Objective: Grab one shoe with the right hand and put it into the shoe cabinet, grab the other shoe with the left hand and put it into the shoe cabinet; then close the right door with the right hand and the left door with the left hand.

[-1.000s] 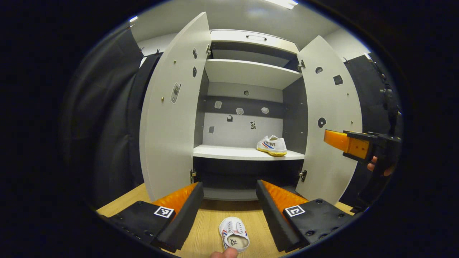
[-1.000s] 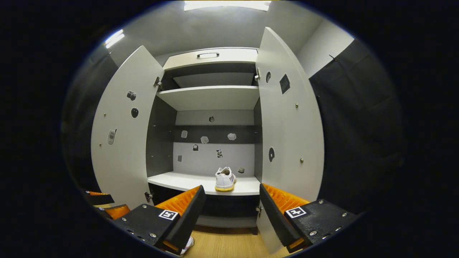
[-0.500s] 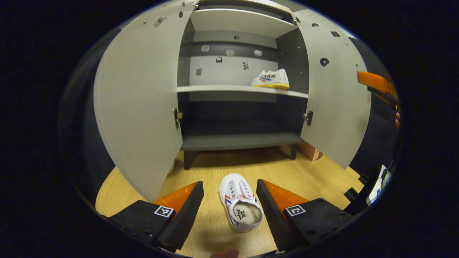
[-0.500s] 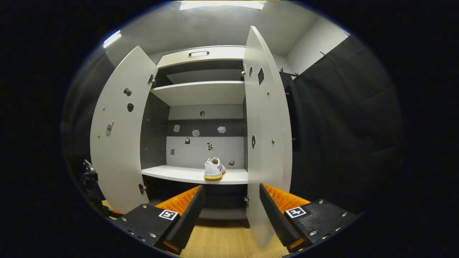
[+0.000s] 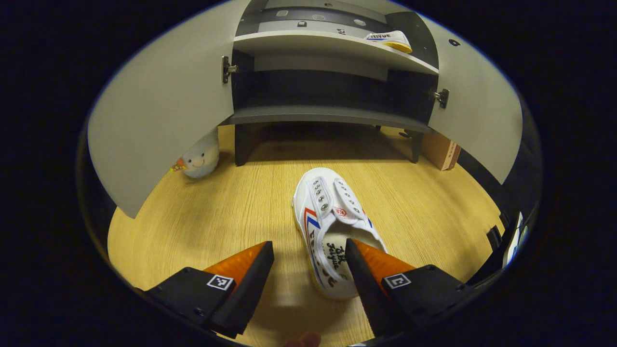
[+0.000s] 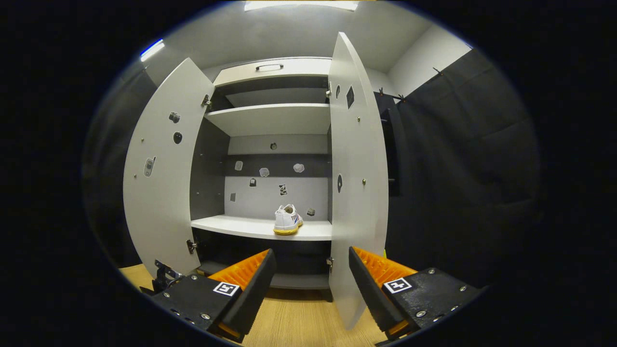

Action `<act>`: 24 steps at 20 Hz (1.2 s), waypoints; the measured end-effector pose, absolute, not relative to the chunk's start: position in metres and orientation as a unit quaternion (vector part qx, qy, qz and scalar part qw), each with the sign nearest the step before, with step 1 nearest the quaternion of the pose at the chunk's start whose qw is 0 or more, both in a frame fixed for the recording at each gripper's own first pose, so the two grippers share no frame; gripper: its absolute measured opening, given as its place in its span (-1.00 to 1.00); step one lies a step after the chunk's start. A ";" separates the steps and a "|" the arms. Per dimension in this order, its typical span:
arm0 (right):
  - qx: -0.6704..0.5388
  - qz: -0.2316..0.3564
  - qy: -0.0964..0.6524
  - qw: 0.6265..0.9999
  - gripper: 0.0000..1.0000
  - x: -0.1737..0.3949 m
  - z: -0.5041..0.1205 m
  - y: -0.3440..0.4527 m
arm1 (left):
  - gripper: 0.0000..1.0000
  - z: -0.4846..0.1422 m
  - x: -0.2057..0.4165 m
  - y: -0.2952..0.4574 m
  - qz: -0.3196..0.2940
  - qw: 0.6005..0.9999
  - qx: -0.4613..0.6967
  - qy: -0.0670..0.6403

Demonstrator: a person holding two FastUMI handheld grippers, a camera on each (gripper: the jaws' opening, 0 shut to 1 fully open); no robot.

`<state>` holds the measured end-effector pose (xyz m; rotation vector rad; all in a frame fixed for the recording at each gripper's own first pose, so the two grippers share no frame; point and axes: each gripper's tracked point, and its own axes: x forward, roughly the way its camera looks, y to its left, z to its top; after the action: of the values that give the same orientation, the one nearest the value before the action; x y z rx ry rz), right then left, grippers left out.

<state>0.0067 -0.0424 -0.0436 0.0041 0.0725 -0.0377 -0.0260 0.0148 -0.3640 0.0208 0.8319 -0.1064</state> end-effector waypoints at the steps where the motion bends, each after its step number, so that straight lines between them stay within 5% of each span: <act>1: 0.002 -0.020 0.038 0.999 0.86 0.007 -0.043 -0.044 | 0.95 -0.369 -0.021 0.019 -0.046 0.913 0.013 0.405; 17: -0.005 -0.037 0.063 0.997 0.86 0.008 -0.049 -0.060 | 0.91 -0.401 0.043 0.023 -0.018 0.935 -0.028 0.354; 19: 0.003 -0.035 0.064 0.997 0.87 0.008 -0.050 -0.057 | 0.53 -0.397 0.044 0.014 -0.021 0.935 -0.038 0.352; 20: 0.006 -0.032 0.063 0.997 0.87 0.009 -0.049 -0.057 | -0.06 -0.389 0.046 0.017 -0.014 0.936 -0.032 0.350; 22: 0.012 -0.028 0.057 0.998 0.86 0.009 -0.046 -0.055 | -0.65 -0.395 0.040 0.026 0.007 0.935 -0.021 0.355; 24: 0.017 -0.028 0.057 0.998 0.86 0.008 -0.045 -0.056 | -0.77 -0.377 0.031 0.024 0.015 0.937 -0.035 0.347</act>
<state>0.0080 -0.0558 -0.0448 0.0335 0.1134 -0.0553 0.0305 0.0243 -0.3772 -0.0715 0.7098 0.0314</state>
